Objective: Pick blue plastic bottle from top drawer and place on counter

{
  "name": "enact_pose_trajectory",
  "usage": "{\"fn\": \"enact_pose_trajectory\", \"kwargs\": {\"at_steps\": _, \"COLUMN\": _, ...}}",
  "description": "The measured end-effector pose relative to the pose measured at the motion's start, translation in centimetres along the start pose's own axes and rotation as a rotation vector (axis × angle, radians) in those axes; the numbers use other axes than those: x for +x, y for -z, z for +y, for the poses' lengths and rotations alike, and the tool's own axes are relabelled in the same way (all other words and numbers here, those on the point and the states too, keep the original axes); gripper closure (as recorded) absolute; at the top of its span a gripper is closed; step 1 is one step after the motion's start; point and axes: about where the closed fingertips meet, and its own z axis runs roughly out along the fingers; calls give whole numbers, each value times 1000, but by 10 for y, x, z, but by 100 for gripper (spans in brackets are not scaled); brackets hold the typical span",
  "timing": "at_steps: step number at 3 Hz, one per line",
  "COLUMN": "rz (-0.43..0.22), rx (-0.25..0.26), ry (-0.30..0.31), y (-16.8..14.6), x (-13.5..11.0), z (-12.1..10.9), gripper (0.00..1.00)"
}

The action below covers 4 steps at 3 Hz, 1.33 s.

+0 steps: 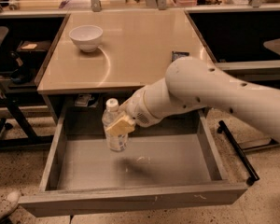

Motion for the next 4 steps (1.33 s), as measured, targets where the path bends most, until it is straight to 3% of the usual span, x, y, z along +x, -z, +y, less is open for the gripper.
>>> {"fn": "enact_pose_trajectory", "kwargs": {"at_steps": 2, "rz": 23, "rx": 46, "ry": 30, "y": 70, "x": -53, "z": -40, "gripper": 100}}
{"fn": "enact_pose_trajectory", "kwargs": {"at_steps": 3, "rz": 25, "rx": 69, "ry": 34, "y": 104, "x": -76, "z": -76, "gripper": 100}}
{"fn": "enact_pose_trajectory", "kwargs": {"at_steps": 4, "rz": 3, "rx": 89, "ry": 49, "y": 118, "x": -91, "z": -81, "gripper": 100}}
